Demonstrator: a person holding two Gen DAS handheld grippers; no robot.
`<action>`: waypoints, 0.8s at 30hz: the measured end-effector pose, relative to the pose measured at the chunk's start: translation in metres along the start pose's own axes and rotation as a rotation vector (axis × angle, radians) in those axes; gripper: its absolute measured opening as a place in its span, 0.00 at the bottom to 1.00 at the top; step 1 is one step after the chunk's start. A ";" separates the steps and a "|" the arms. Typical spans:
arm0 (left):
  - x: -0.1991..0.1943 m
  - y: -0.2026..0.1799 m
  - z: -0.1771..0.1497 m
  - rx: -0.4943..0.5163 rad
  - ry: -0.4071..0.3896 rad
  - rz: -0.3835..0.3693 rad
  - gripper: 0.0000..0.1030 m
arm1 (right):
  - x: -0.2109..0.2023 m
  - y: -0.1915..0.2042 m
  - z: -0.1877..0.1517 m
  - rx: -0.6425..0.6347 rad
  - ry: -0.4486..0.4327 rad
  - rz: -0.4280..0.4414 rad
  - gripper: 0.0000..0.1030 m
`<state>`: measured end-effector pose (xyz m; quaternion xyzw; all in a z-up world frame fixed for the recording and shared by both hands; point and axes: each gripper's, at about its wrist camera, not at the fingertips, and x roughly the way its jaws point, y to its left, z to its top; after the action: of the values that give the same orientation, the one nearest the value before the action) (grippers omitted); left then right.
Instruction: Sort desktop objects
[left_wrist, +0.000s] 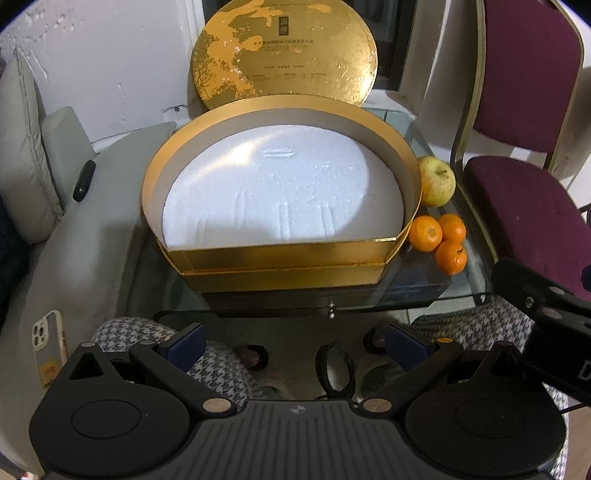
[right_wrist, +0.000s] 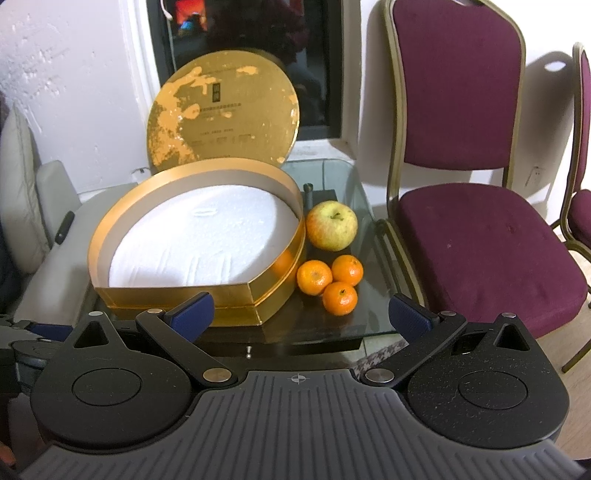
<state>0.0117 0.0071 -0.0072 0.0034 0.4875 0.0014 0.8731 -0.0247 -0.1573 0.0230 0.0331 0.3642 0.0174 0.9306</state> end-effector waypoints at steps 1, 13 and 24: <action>0.001 0.003 0.001 -0.008 -0.005 -0.007 0.99 | 0.001 -0.001 0.001 0.001 -0.002 0.000 1.00; 0.024 0.036 0.028 -0.103 -0.078 0.062 0.98 | 0.033 -0.027 0.017 0.008 -0.073 -0.034 1.00; 0.064 0.022 0.033 -0.048 -0.111 0.005 0.99 | 0.103 -0.045 0.009 0.040 0.041 0.078 1.00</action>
<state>0.0734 0.0294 -0.0444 -0.0164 0.4382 0.0149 0.8986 0.0574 -0.1964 -0.0438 0.0655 0.3819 0.0469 0.9207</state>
